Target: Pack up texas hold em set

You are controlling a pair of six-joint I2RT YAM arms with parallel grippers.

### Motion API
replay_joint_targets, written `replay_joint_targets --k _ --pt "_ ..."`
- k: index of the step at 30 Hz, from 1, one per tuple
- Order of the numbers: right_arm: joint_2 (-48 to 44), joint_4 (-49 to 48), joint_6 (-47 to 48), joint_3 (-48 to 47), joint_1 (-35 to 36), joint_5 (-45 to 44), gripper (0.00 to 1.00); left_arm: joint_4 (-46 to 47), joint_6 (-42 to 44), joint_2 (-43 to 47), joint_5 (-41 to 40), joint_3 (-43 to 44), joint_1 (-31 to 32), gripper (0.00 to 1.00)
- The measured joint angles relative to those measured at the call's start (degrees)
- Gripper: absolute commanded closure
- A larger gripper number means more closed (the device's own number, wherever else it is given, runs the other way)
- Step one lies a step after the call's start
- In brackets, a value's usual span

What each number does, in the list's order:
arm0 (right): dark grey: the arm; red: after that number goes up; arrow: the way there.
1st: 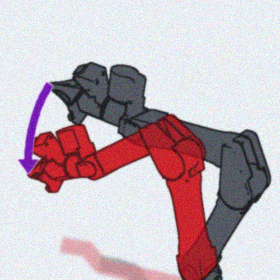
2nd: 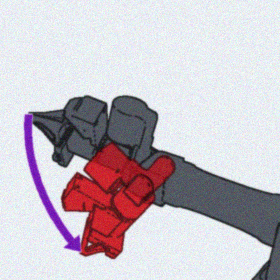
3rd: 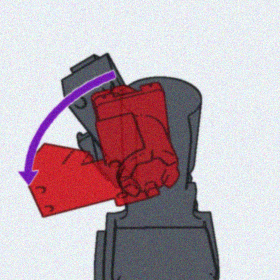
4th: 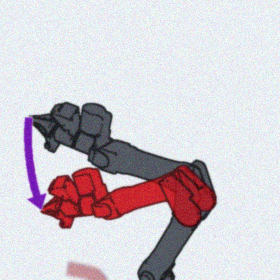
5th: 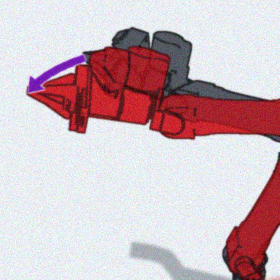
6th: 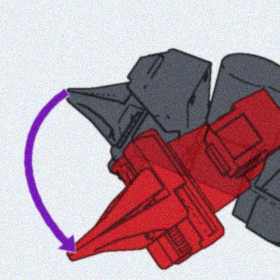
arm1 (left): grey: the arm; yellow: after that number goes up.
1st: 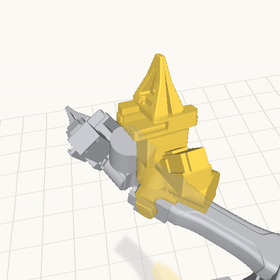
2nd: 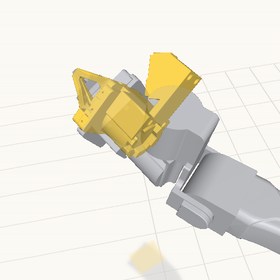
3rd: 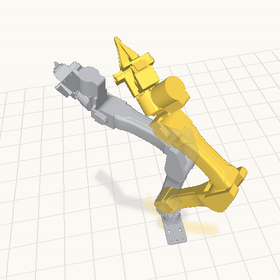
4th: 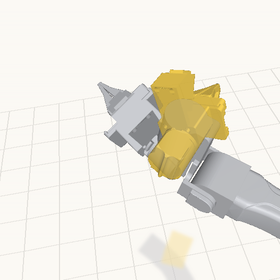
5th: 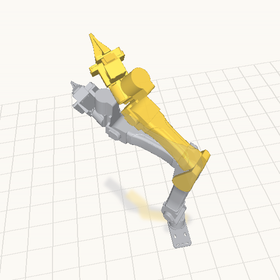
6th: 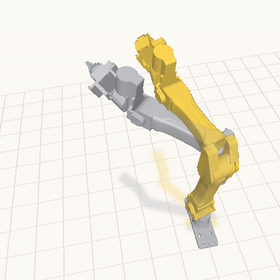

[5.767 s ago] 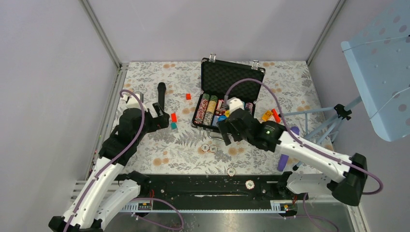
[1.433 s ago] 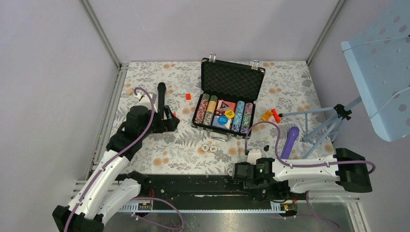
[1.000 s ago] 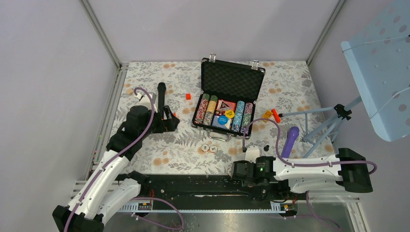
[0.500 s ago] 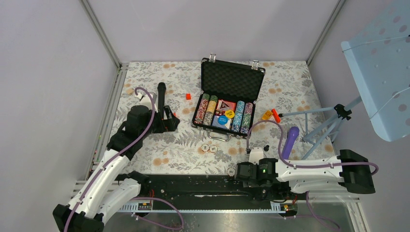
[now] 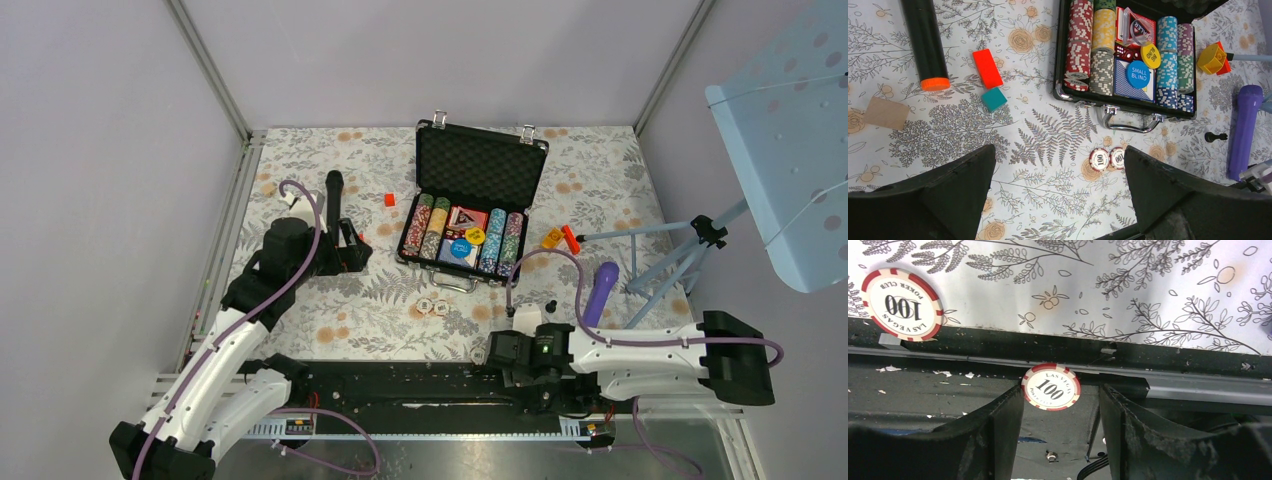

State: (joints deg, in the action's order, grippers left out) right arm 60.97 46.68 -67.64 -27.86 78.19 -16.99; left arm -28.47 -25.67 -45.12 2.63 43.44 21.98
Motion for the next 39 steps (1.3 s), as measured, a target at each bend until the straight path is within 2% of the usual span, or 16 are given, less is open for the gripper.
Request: replay_joint_targets --k 16,29,32,37,39 --pt "2.67 -0.66 3.67 -1.09 -0.20 1.57 0.55 0.00 0.00 0.00 0.04 0.00 0.00 0.01" --pt "1.09 -1.14 4.44 -1.27 -0.20 1.16 0.59 0.00 0.00 -0.02 0.04 0.00 0.00 0.01" --pt "-0.11 -1.40 4.46 -1.62 -0.20 0.90 0.58 0.00 0.02 -0.02 0.04 0.00 0.00 0.01" --pt "-2.12 -1.88 4.37 -2.54 -0.20 -0.07 0.42 0.00 0.02 -0.02 0.04 0.00 0.00 0.01" --pt "-2.14 -1.95 4.11 -2.51 -0.20 -0.35 0.39 0.00 0.07 -0.02 0.04 0.00 0.00 0.01"
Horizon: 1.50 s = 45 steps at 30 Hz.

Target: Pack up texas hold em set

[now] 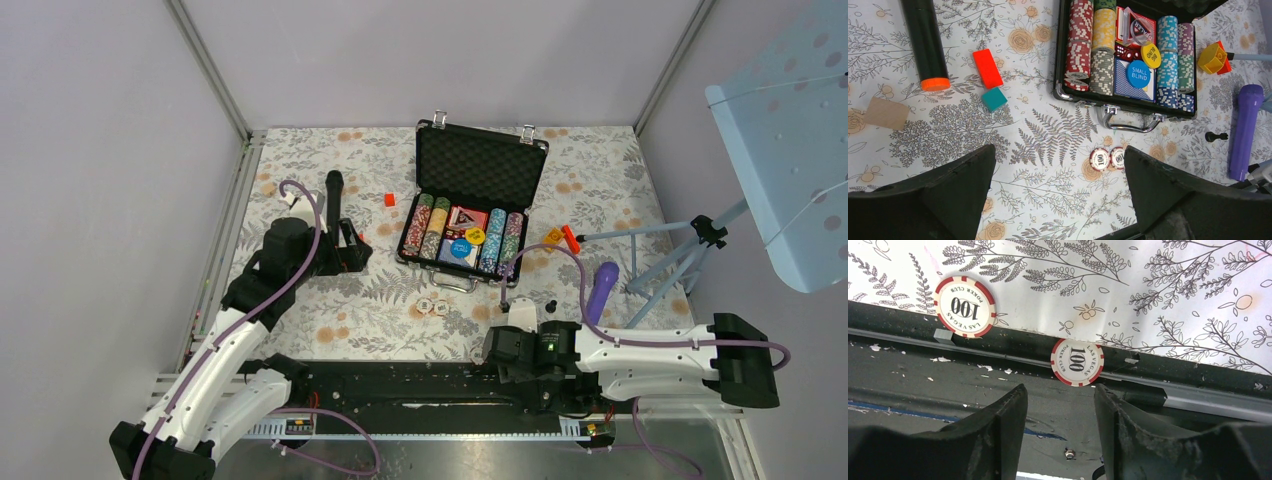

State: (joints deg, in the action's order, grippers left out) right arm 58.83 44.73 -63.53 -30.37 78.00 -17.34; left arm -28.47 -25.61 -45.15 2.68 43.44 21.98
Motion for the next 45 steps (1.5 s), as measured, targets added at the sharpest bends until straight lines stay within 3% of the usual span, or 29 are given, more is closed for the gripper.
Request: replay_joint_targets --k 6,16,30,37,45 --pt "1.33 -0.04 -0.85 0.00 -0.87 -1.11 0.31 0.00 0.13 -0.11 0.04 0.00 0.00 0.01" --pt "3.43 -3.30 -1.20 2.34 -4.98 -1.03 0.33 0.00 0.13 -0.11 0.17 0.00 0.00 0.01" --pt "7.76 -7.63 -1.18 3.67 -5.64 1.16 0.55 0.00 0.13 -0.39 0.20 0.00 0.00 0.01" --pt "7.43 -7.23 -0.76 3.52 -5.64 1.27 0.57 0.00 0.13 -0.42 0.20 0.00 0.00 0.01" --pt "3.67 -0.31 1.05 -1.79 -5.64 0.37 0.57 0.00 0.13 -0.42 0.20 0.00 0.00 0.01"
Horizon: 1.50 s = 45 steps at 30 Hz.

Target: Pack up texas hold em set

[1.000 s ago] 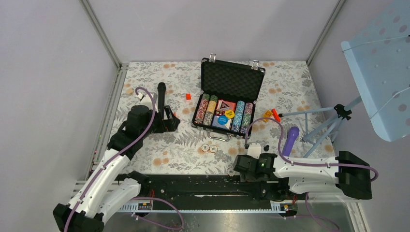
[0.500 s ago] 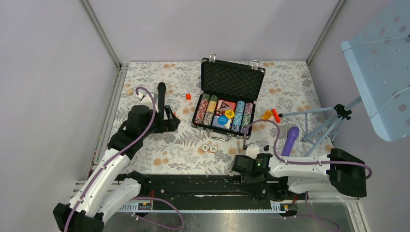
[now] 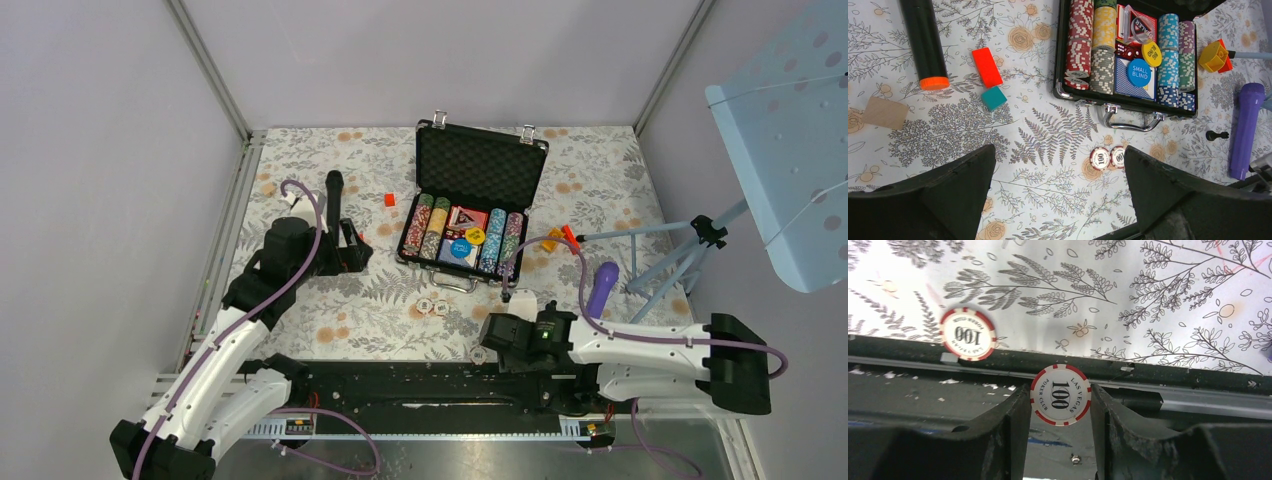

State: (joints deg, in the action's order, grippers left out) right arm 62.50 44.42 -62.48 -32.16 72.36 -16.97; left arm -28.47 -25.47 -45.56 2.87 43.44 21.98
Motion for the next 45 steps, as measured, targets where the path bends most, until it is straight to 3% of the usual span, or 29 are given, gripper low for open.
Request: replay_joint_targets --k 8,12,21,30,36,45 --pt "-5.64 2.43 2.86 -2.45 0.00 -0.46 0.57 0.02 -0.07 -0.31 0.33 0.00 0.00 0.01" --pt "-7.04 1.38 9.40 -4.70 0.00 -1.70 0.57 0.44 -2.08 -0.83 3.69 -0.04 0.00 0.02" --pt "-5.68 -5.73 31.08 -17.31 0.00 -2.73 0.57 12.61 -19.43 0.74 19.61 -6.71 1.38 0.07" --pt "-6.49 -15.61 44.61 -21.29 0.00 1.81 0.58 29.90 -35.80 1.84 22.58 -11.45 14.93 0.14" --pt "-8.04 -18.73 50.95 -21.29 0.00 4.55 0.58 37.94 -40.65 -2.97 22.14 -11.91 24.37 0.23" --pt "-15.10 -24.15 57.72 -18.86 0.00 8.00 0.58 40.96 -42.34 -5.07 21.11 -11.91 26.93 0.34"
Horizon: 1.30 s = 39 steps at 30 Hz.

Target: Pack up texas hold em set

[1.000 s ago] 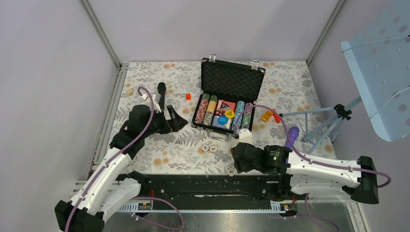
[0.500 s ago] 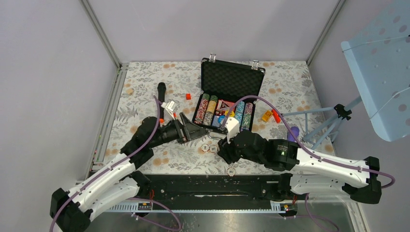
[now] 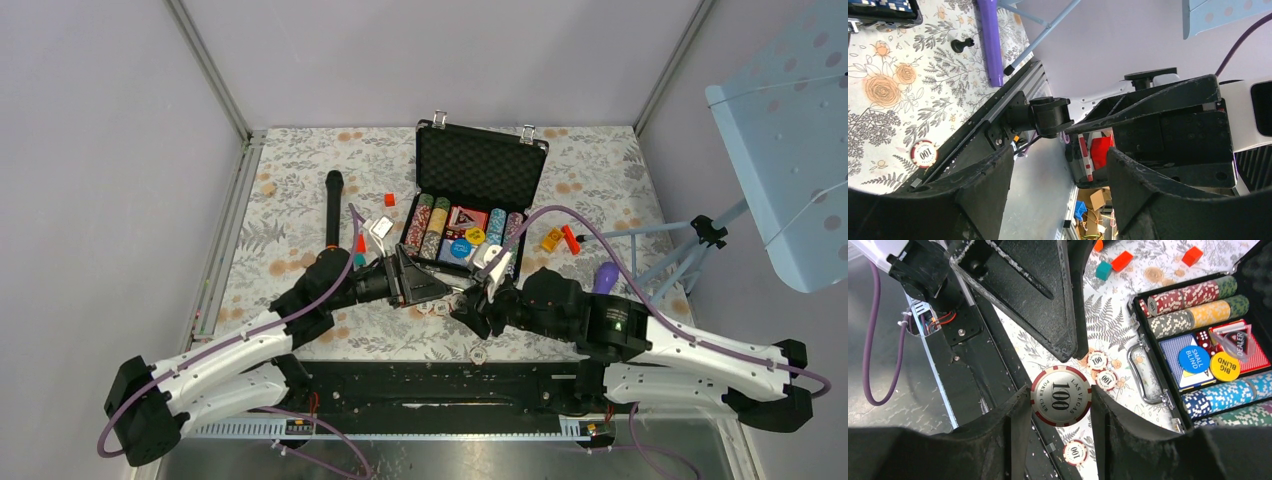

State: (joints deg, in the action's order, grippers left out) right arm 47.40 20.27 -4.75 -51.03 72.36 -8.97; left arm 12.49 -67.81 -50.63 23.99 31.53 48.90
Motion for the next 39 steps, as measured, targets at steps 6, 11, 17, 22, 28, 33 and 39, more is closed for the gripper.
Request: replay_joint_targets --k 6,11,17,22,28,33,39 --pt "0.09 -0.46 1.92 0.04 0.00 0.22 0.58 1.42 -0.33 -0.04 -0.15 0.00 0.76 0.35" --pt "1.53 -0.46 2.36 0.04 0.00 0.85 0.58 2.19 -0.76 -0.24 -0.17 0.00 1.53 0.43" --pt "1.62 -0.48 2.47 0.04 0.00 1.03 0.58 2.64 -1.07 -0.79 -0.17 0.02 2.08 0.55" --pt "1.29 -0.48 2.78 0.07 0.00 0.94 0.58 2.73 -1.16 -1.38 -0.13 0.02 2.19 0.60" --pt "1.07 -0.48 2.99 0.13 0.00 0.87 0.58 3.08 -1.14 -2.32 0.02 0.26 2.78 0.63" --pt "0.87 -0.46 3.21 0.31 0.00 0.37 0.58 3.78 -1.14 -2.84 0.09 0.39 3.06 0.69" --pt "0.59 -0.46 3.41 0.35 0.00 -0.57 0.58 3.96 -1.09 -3.69 0.39 0.87 3.32 0.80"
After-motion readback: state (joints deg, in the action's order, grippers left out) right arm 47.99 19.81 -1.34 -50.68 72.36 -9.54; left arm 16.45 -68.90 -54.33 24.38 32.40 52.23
